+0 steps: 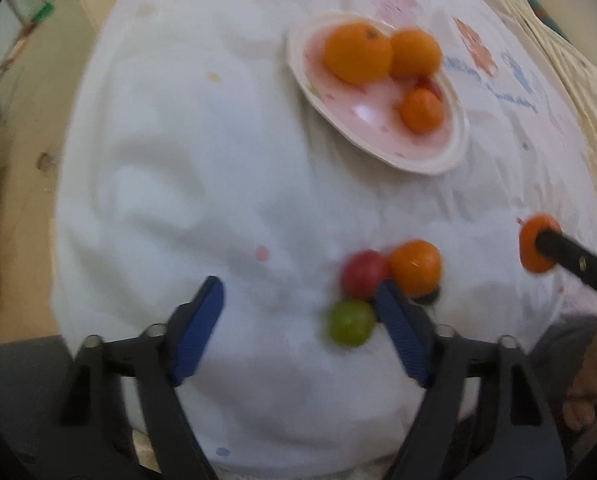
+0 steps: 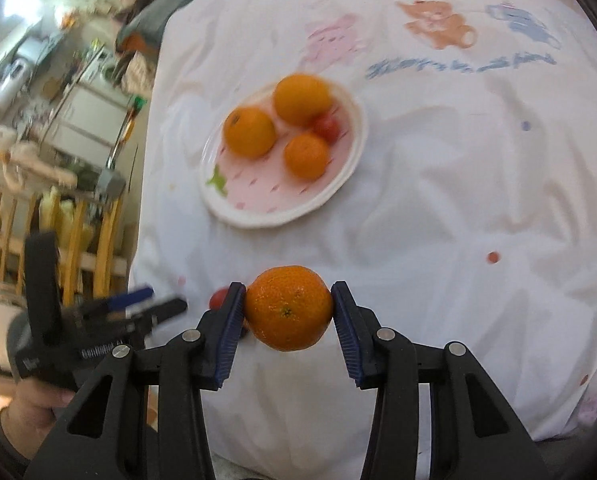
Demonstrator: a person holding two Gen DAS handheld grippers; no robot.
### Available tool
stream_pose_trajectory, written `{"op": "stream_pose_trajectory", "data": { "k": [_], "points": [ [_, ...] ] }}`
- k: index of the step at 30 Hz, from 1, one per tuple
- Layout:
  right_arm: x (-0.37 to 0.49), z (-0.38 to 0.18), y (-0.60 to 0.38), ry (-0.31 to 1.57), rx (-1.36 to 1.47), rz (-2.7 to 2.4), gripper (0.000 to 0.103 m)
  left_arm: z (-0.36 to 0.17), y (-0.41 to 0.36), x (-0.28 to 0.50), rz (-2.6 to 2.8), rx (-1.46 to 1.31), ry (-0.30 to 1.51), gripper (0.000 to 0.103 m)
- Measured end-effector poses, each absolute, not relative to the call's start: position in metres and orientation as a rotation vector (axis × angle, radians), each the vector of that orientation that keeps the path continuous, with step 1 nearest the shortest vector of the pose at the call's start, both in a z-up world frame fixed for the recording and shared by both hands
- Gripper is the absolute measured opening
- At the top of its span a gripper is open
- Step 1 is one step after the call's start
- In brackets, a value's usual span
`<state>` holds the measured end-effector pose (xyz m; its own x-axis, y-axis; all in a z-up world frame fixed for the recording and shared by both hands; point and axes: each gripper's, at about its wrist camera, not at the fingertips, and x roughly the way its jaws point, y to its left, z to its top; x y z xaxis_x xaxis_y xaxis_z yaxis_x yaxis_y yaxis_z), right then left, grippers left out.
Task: Organize fruits
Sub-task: 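Lower the right tool onto a tangerine in the fruit cluster and close it, then grasp the red tomato with the left tool while the right tool holds the tangerine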
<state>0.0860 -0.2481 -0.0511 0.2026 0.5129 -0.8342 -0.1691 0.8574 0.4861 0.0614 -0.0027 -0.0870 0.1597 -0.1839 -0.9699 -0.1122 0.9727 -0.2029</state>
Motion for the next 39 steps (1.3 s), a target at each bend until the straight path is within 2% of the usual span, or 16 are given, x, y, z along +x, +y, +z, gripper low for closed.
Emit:
{"op": "stream_pose_trajectory", "data": {
  "k": [4, 10, 12, 15, 21, 22, 23, 24, 31, 39],
  "points": [
    [0.095, -0.061, -0.260, 1.285, 0.402, 0.440, 0.046, -0.090, -0.010, 0.073, -0.078, -0.251, 1.452, 0.056],
    [0.099, -0.064, -0.265, 1.278, 0.426, 0.410, 0.046, -0.102, -0.033, 0.090, -0.136, -0.186, 1.517, 0.053],
    [0.099, -0.063, -0.270, 1.278, 0.425, 0.411, 0.046, -0.108, -0.037, 0.094, -0.142, -0.181, 1.537, 0.047],
    [0.100, -0.065, -0.272, 1.284, 0.435, 0.406, 0.046, -0.115, -0.038, 0.098, -0.164, -0.226, 1.549, 0.042],
    [0.102, -0.069, -0.269, 1.295, 0.430, 0.406, 0.046, -0.125, -0.027, 0.101, -0.158, -0.356, 1.585, 0.041],
    [0.102, -0.069, -0.268, 1.297, 0.428, 0.406, 0.046, -0.126, -0.027, 0.100, -0.165, -0.369, 1.592, 0.039],
    [0.102, -0.070, -0.267, 1.299, 0.426, 0.406, 0.046, -0.127, -0.028, 0.099, -0.176, -0.382, 1.596, 0.031],
    [0.102, -0.071, -0.266, 1.301, 0.425, 0.405, 0.046, -0.127, -0.029, 0.098, -0.183, -0.391, 1.597, 0.028],
    [0.101, -0.073, -0.263, 1.306, 0.404, 0.392, 0.046, -0.116, -0.039, 0.092, -0.190, -0.313, 1.545, 0.026],
    [0.100, -0.072, -0.273, 1.291, 0.419, 0.359, 0.046, -0.079, -0.027, 0.085, -0.113, -0.212, 1.393, 0.026]
  ]
}}
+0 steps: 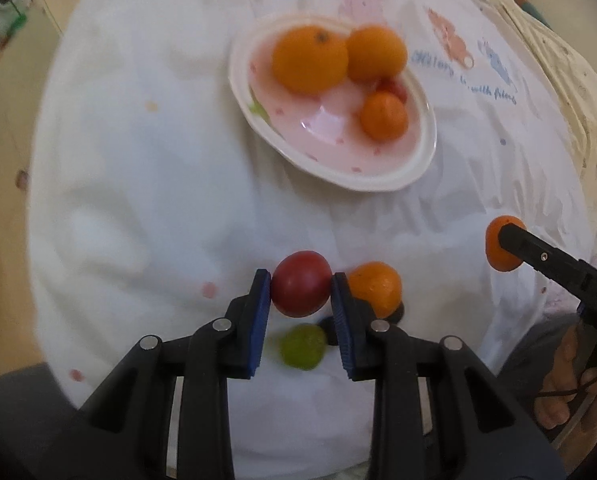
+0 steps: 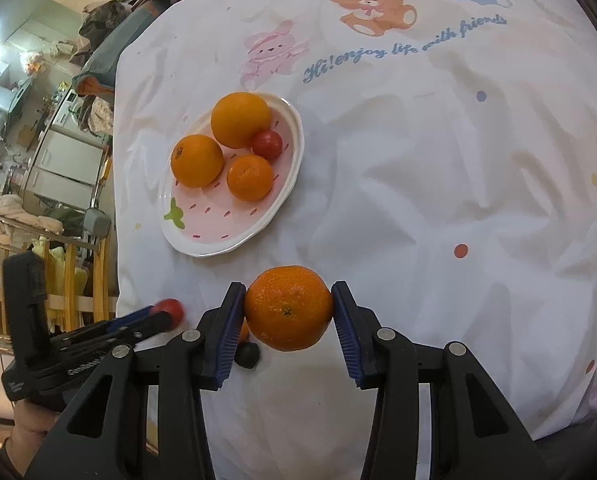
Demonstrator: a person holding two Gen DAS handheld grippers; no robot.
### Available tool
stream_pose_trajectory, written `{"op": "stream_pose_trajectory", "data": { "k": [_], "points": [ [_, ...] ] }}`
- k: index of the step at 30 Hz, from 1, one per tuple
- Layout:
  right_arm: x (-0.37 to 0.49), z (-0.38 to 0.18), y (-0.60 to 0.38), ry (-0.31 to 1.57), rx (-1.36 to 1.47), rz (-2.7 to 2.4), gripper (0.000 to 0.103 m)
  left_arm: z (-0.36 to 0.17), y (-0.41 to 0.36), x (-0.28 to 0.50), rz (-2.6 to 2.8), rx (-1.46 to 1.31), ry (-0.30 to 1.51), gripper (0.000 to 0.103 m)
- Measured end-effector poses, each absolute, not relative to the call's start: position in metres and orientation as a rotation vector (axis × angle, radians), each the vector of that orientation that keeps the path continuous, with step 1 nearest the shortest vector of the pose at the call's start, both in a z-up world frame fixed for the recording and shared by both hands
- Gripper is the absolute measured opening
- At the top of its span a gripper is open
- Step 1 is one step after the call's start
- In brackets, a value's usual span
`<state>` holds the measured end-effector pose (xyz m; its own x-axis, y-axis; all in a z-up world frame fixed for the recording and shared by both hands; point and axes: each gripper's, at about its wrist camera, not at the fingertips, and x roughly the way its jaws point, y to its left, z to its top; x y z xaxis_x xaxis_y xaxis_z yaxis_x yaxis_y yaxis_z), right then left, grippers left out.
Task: Organize fruits
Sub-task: 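Grasp the red tomato with the left tool while the right tool holds the tangerine, then carry the tangerine and red tomato onto the plate and open both tools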
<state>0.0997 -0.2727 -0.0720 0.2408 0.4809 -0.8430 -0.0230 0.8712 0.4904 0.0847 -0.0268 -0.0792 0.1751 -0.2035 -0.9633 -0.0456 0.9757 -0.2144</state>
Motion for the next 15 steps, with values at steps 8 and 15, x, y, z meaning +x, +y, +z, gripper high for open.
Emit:
{"op": "stream_pose_trajectory", "data": {
  "k": [8, 15],
  "points": [
    [0.095, -0.061, -0.281, 1.247, 0.454, 0.365, 0.046, -0.043, -0.018, 0.074, -0.079, -0.101, 1.268, 0.026],
    [0.097, -0.038, -0.291, 1.147, 0.487, 0.388, 0.046, -0.011, -0.019, 0.089, -0.066, -0.032, 1.186, 0.026]
  ]
}}
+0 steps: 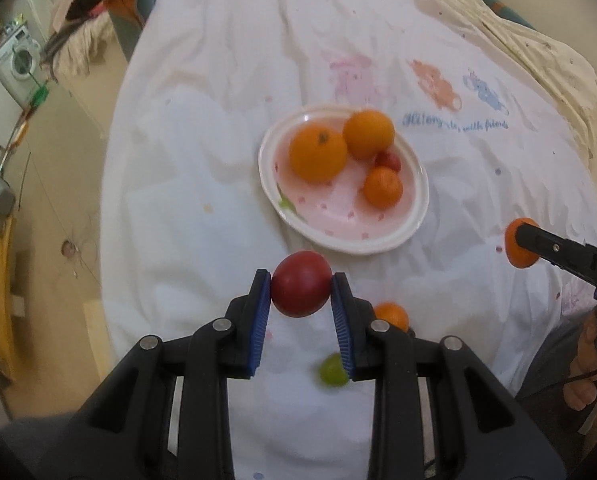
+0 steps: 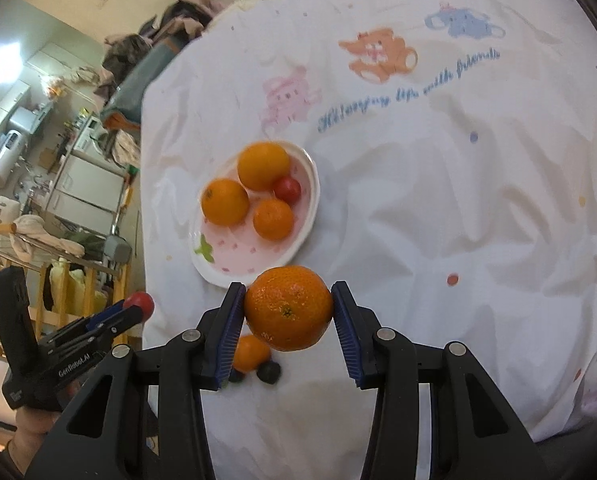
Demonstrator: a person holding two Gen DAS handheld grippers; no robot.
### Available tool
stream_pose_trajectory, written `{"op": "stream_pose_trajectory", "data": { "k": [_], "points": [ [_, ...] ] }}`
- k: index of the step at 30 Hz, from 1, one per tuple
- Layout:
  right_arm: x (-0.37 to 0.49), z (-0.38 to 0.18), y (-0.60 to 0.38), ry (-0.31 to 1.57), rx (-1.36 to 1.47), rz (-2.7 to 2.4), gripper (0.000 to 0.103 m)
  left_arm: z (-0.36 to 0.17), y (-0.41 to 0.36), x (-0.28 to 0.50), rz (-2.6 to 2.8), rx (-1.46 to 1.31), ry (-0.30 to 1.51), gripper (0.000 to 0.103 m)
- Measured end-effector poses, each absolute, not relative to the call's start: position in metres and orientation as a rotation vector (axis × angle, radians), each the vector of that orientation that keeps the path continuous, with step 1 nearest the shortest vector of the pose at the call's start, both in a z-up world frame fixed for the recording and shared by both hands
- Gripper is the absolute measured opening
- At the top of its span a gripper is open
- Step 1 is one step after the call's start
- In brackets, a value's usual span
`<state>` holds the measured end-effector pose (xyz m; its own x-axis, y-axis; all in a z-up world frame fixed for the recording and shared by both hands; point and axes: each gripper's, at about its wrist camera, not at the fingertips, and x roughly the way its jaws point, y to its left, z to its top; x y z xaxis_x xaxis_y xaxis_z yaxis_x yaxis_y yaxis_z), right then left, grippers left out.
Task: Organize fruits
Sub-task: 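Carry the tangerine and red tomato onto the plate and open both tools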
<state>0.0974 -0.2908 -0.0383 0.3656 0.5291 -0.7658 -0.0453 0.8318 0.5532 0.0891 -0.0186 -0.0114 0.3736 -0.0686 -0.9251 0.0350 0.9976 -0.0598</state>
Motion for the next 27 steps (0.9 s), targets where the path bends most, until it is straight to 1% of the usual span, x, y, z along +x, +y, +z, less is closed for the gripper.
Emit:
{"op": "stream_pose_trajectory", "data": {
  "k": [7, 13, 21, 27],
  "points": [
    [0.114, -0.024, -0.305, 1.074, 0.518, 0.386, 0.046, 0.000, -0.026, 0.115, -0.084, 0.051, 1.125, 0.026],
    [0.139, -0.024, -0.300, 1.057, 0.517, 0.395, 0.046, -0.014, -0.030, 0.141, -0.084, 0.044, 1.132, 0.026],
    [0.174, -0.048, -0.285, 1.120, 0.501, 0.403, 0.046, -0.051, -0.036, 0.161, -0.105, 0.001, 1.162, 0.027],
    [0.193, -0.066, -0.265, 1.167, 0.443, 0.425, 0.046, -0.062, -0.039, 0.171, -0.108, 0.031, 1.184, 0.027]
  ]
}}
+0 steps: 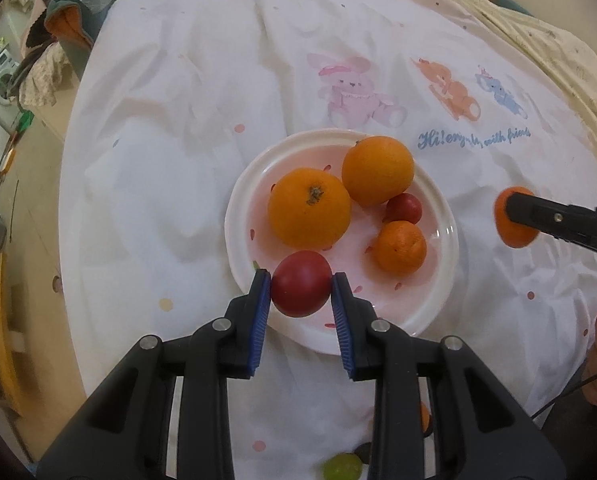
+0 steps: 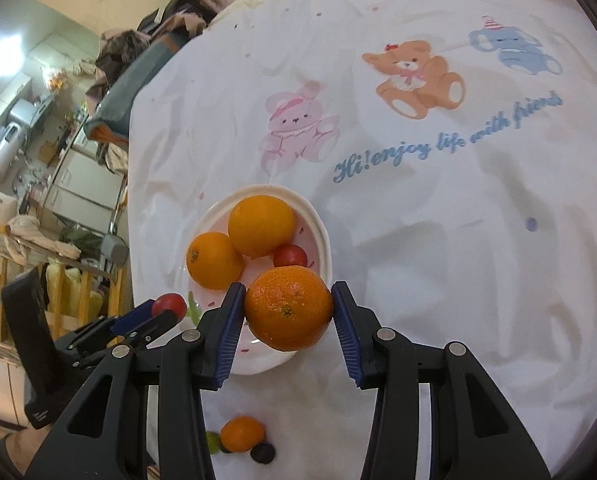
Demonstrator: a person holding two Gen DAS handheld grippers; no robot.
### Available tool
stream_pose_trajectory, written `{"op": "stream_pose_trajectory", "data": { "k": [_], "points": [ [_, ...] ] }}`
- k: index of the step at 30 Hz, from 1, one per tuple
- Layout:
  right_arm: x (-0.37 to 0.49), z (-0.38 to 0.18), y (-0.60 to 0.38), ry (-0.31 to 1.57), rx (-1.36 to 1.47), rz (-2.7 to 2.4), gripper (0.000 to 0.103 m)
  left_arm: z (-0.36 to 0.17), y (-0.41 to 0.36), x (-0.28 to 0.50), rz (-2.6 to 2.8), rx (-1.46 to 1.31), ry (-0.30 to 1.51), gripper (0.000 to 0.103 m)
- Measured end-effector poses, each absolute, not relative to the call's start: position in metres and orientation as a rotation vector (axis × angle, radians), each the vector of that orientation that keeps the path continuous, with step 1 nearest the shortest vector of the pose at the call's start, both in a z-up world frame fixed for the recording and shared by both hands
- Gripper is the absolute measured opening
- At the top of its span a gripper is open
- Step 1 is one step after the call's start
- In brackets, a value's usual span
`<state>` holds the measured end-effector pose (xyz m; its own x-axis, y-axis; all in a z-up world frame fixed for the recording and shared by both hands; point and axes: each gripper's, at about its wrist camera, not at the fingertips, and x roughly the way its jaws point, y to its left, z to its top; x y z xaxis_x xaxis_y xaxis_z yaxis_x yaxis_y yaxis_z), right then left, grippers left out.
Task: Organize fruits
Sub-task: 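Carry the tangerine and red tomato onto the plate and open both tools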
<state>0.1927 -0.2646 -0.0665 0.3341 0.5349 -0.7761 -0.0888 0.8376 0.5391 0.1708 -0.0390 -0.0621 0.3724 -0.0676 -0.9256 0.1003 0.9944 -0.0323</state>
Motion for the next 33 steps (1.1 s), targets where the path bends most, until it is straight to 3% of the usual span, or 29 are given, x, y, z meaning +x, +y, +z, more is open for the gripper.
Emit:
{"op": "stream_pose_trajectory", "data": {
  "k": [28, 29, 31, 33],
  "points": [
    [0.226, -0.109, -0.232, 1.268, 0.375, 0.440, 0.049, -0.087, -0.048, 0.185, -0.144, -0.006, 1.278, 0.028],
    [0.226, -0.109, -0.233, 1.272, 0.379, 0.435, 0.052, -0.088, -0.048, 0.186, -0.147, -0.014, 1.284, 0.028],
    [0.225, -0.107, -0.236, 1.258, 0.402, 0.434, 0.066, -0.087, -0.048, 0.186, -0.154, -0.033, 1.285, 0.034],
    [0.225, -0.102, -0.239, 1.232, 0.414, 0.434, 0.075, -0.083, -0.046, 0.186, -0.151, -0.051, 1.274, 0.058]
  ]
}}
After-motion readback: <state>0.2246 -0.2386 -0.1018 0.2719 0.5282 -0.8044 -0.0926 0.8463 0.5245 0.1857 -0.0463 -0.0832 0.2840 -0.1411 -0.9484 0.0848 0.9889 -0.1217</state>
